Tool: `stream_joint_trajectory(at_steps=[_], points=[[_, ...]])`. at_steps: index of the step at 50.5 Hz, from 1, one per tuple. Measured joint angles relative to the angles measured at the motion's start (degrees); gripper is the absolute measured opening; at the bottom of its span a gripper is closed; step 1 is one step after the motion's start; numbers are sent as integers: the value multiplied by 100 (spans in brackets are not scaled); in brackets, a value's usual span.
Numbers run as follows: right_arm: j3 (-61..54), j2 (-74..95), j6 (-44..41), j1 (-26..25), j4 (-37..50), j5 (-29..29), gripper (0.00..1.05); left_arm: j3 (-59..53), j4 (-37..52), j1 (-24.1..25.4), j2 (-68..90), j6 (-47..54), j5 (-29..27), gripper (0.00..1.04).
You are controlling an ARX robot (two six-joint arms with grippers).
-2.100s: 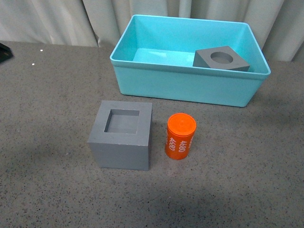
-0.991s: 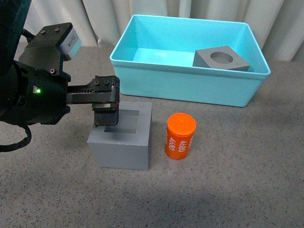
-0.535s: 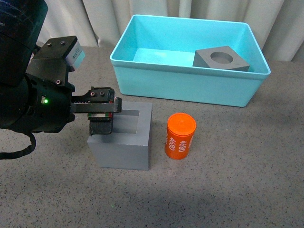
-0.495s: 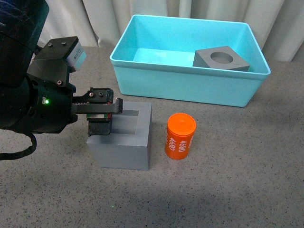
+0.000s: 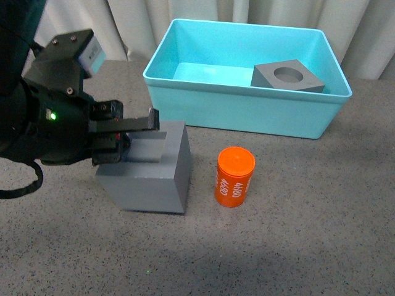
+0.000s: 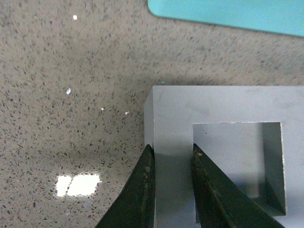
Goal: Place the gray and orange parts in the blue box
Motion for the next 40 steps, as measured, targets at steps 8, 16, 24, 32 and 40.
stream_joint_trajectory(at_steps=[8, 16, 24, 32, 40], points=[[0, 0, 0, 0, 0, 2, 95, 313, -151, -125, -621, 87, -90, 17], [0, 0, 0, 0, 0, 2, 95, 946, -59, -138, -645, 109, -77, 17], [0, 0, 0, 0, 0, 2, 95, 2006, 337, -63, -9, 286, -131, 17], [0, 0, 0, 0, 0, 0, 95, 2793, 387, 72, 883, 348, -151, 17], [0, 0, 0, 0, 0, 4, 95, 3110, 444, 155, 1394, 339, -168, 17]])
